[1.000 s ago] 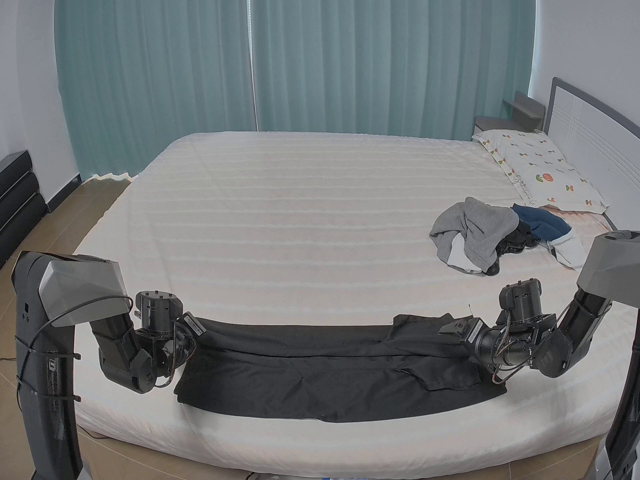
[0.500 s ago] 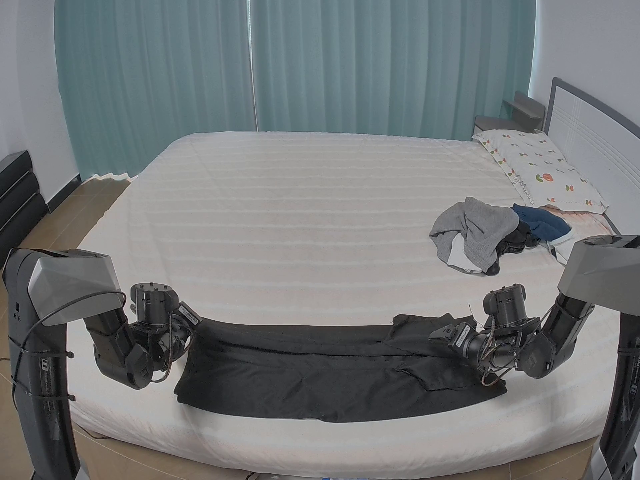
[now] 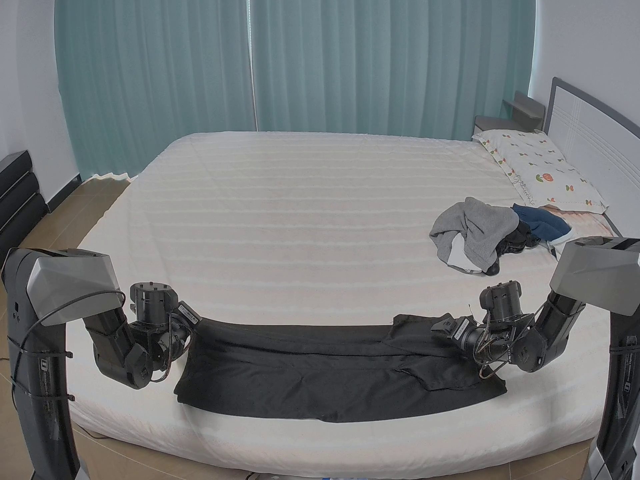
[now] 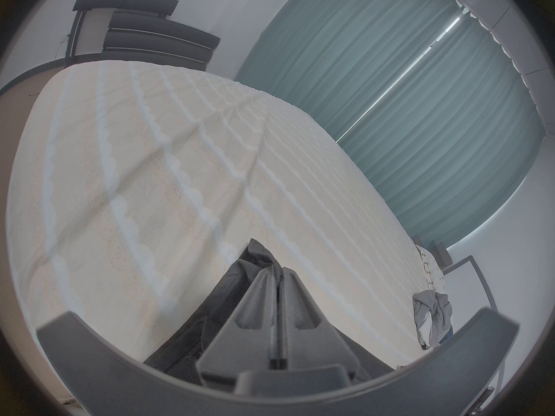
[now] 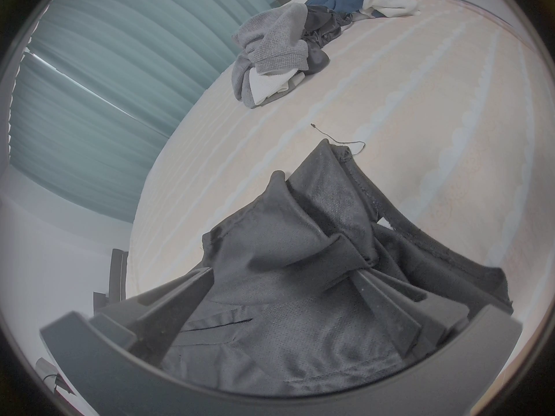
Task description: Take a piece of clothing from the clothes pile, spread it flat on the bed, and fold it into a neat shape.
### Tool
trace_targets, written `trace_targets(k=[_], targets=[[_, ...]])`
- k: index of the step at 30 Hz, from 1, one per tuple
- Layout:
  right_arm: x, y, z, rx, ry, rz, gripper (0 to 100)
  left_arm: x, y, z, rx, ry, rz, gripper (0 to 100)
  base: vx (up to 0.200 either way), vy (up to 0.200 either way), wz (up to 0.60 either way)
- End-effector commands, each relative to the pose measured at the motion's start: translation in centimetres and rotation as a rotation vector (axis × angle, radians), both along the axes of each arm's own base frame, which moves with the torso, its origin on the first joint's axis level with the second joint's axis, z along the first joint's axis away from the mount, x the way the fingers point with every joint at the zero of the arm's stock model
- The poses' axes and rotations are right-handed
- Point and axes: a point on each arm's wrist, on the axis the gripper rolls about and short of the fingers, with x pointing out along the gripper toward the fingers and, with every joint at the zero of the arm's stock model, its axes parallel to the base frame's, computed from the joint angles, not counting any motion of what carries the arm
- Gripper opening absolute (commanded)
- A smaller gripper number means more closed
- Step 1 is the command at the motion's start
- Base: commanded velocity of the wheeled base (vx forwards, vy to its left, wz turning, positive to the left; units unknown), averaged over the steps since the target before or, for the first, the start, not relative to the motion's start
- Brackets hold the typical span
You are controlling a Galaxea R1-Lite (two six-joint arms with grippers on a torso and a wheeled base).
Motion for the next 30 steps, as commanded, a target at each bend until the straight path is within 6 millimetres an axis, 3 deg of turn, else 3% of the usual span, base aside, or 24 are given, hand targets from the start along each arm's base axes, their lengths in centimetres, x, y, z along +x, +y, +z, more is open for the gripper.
trace_targets(k=[1, 13, 18, 25, 30], targets=[[0.4, 0.1, -0.5, -0.003, 0.006, -0.001, 0, 0.0, 0.0, 0.0, -0.001, 0.0, -0.001, 0, 0.0, 0.0, 0.0], [0.7, 0.2, -0.7, -0.043, -0.003, -0.032, 0, 0.0, 0.0, 0.1, -0.003, -0.004, -0.004, 0, 0.0, 0.0, 0.0], [1.4, 0.0, 0.3, -0.024, -0.051, -0.045, 0, 0.2, 0.1, 0.3, -0.006, -0.013, -0.003, 0, 0.0, 0.0, 0.0], [3.6, -1.2, 3.7, 0.051, -0.22, -0.137, 0, 1.2, 0.6, 1.5, -0.074, -0.131, 0.053, 0, 0.0, 0.0, 0.0], [3.3, -1.7, 3.4, 0.077, -0.26, -0.162, 0, 1.1, 0.6, 1.1, -0.075, -0.141, 0.051, 0, 0.0, 0.0, 0.0]])
